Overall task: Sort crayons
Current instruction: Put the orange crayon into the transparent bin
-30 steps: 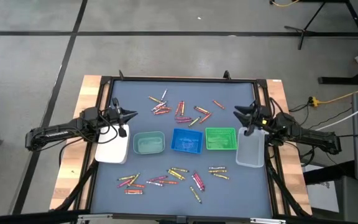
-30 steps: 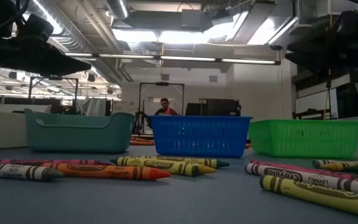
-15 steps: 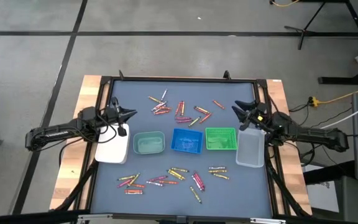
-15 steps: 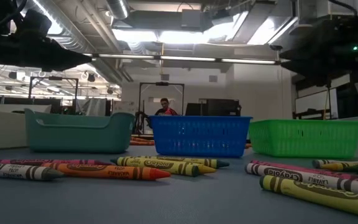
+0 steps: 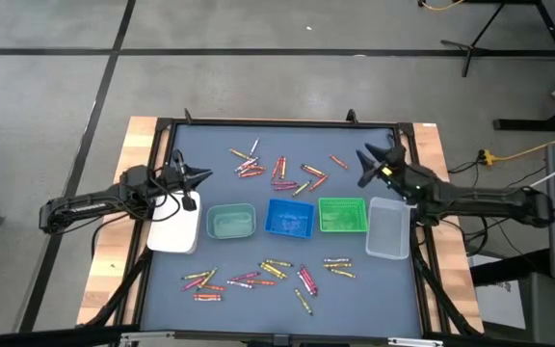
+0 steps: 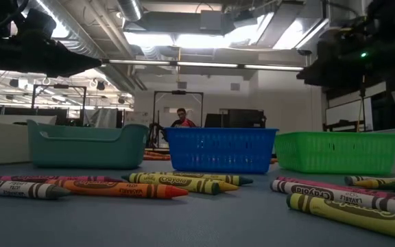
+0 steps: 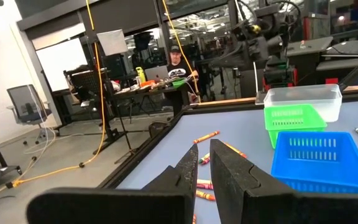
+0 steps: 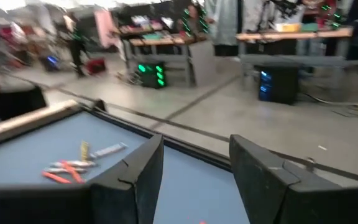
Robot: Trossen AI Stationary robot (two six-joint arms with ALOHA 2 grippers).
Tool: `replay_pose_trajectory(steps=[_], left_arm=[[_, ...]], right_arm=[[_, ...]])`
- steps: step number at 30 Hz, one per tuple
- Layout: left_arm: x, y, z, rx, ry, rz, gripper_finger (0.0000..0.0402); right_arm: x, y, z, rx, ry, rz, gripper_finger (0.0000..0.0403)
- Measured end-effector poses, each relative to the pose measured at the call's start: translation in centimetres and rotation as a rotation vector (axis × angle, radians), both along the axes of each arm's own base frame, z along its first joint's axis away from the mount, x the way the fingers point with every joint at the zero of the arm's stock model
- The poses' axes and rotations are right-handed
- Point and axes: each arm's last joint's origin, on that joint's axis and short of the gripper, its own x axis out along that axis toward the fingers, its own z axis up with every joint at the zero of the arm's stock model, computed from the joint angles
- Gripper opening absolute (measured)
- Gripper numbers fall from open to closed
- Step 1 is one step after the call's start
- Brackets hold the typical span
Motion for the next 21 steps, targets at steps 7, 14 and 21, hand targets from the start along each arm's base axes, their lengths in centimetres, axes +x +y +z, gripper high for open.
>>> replay_pose_trajectory(steps=[7,14,21], left_arm=[[0.0,0.0,0.0,0.0,0.0,0.0,0.0029],[0.0,0.0,0.0,0.0,0.0,0.0,0.0029],[0.0,0.0,0.0,0.0,0.0,0.0,0.0029]], right_arm=[[1.2,-3.3,-0.7,0.114,0.084,0.005,0.0184],[1.4,-6.6,-3.3,0.267,0.194,0.027,0.0184],[1.4,-7.9,-5.8,0.384,0.288,0.035,0.0184]])
